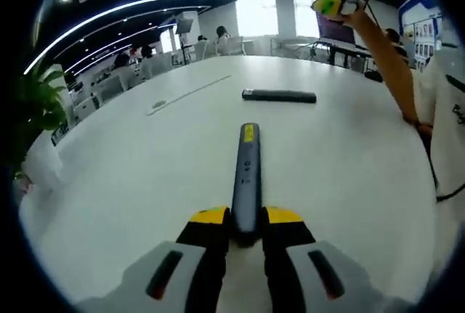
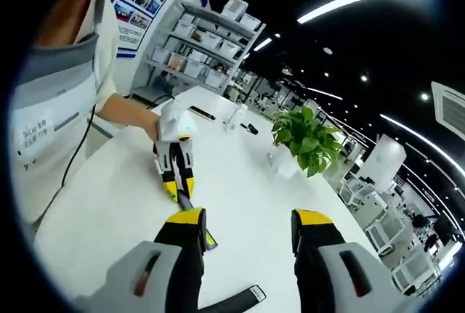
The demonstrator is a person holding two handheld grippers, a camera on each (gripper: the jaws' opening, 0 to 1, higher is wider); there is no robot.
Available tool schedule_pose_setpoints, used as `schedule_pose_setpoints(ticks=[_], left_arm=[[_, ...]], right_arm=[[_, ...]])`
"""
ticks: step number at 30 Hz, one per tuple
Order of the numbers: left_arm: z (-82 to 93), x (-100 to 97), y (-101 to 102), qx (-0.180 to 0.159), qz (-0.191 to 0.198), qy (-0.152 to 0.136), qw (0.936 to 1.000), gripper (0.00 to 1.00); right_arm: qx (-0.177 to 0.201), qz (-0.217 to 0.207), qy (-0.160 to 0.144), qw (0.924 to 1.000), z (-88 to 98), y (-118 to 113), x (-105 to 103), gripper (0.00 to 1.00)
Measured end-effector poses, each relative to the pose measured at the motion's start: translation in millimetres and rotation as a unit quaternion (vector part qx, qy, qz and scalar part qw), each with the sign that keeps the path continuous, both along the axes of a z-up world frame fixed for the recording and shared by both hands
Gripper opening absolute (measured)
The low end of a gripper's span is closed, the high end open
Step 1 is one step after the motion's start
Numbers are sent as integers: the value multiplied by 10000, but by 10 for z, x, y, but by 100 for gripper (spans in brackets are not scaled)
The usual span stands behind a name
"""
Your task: Pflip the remote and laser pointer to the front side, press the buttons, and align them neatly on the table
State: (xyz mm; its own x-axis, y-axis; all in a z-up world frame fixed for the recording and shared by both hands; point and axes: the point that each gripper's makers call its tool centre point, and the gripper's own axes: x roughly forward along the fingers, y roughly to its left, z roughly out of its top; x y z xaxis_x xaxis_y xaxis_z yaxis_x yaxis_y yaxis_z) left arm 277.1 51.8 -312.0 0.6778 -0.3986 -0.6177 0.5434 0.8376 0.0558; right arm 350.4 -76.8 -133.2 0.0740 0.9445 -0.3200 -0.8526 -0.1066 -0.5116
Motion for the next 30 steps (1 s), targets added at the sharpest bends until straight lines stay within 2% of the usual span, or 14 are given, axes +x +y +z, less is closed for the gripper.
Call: schedule_pose_setpoints(ticks=[2, 6, 10, 13, 16, 27, 30], left_arm=[[-12, -26, 4, -161, 181, 167, 9996, 20], [-13, -31, 8, -149, 76, 147, 9998, 20], [-10, -55, 16, 6, -15, 165, 9999, 20], [-17, -59, 32, -116, 91, 221, 9996, 20], [-21, -76, 39, -150, 131, 187, 9996, 20], [-25, -93, 65, -180, 249, 134, 9994, 20], [-24, -95, 62, -155, 244, 142, 9995, 20]], right_arm=[[11, 35, 56, 10000, -9, 4, -2, 51], [73, 176, 155, 9997, -5, 29, -59, 51], [54, 239, 125, 9996, -4, 32, -99, 51], [34, 227, 152, 9996, -24, 31, -93, 51], [-69, 193, 104, 9997, -81, 52, -79, 51], [-74, 271, 98, 9996, -83, 71, -116, 51], [-168, 353, 88, 9992, -130, 73, -147, 47]])
